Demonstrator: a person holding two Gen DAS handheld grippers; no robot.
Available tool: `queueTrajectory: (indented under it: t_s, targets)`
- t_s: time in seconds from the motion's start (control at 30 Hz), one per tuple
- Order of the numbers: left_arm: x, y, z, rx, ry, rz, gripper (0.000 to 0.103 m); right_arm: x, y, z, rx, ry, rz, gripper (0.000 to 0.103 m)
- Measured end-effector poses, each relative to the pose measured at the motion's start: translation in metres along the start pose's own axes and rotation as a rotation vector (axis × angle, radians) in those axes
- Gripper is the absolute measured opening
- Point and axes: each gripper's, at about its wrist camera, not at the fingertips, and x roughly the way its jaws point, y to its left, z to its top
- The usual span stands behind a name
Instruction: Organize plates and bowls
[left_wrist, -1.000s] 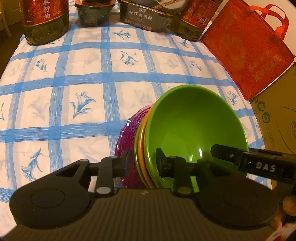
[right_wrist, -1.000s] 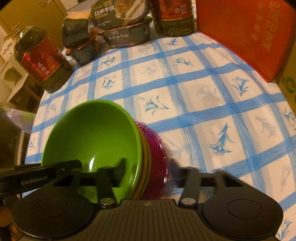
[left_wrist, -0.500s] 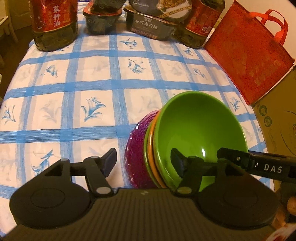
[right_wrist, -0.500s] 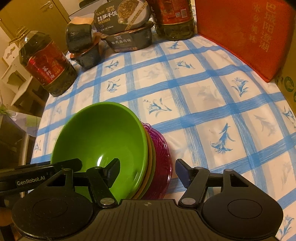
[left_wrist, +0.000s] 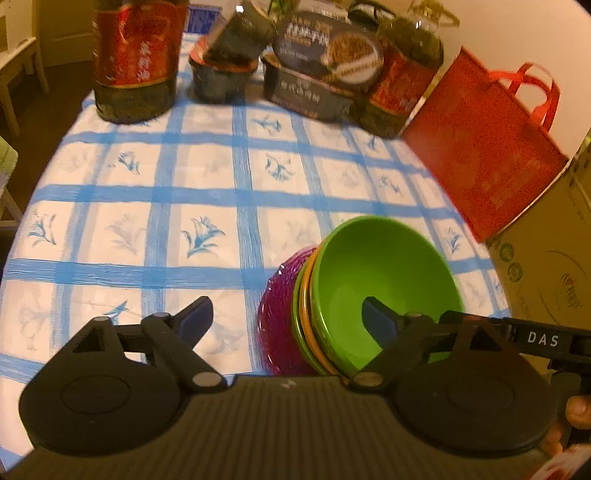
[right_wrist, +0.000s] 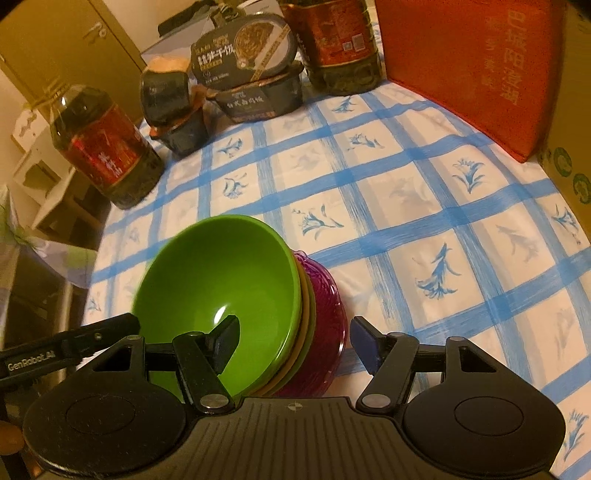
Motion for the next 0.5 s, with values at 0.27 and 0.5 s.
queueTrajectory:
  t_s: [0.27, 0.5]
  targets:
    - [-0.034, 0.003, -0.026, 0.003, -0.117, 0.015, 0.095, -0.030, -0.006, -0.017, 0.033, -0.056, 0.026, 0.066]
    - [-0.048, 0.009, -0.066, -0.018, -0.167, 0.032, 0.099, -0.048, -0.013, -0.053, 0.060, -0.090, 0.057, 0.066]
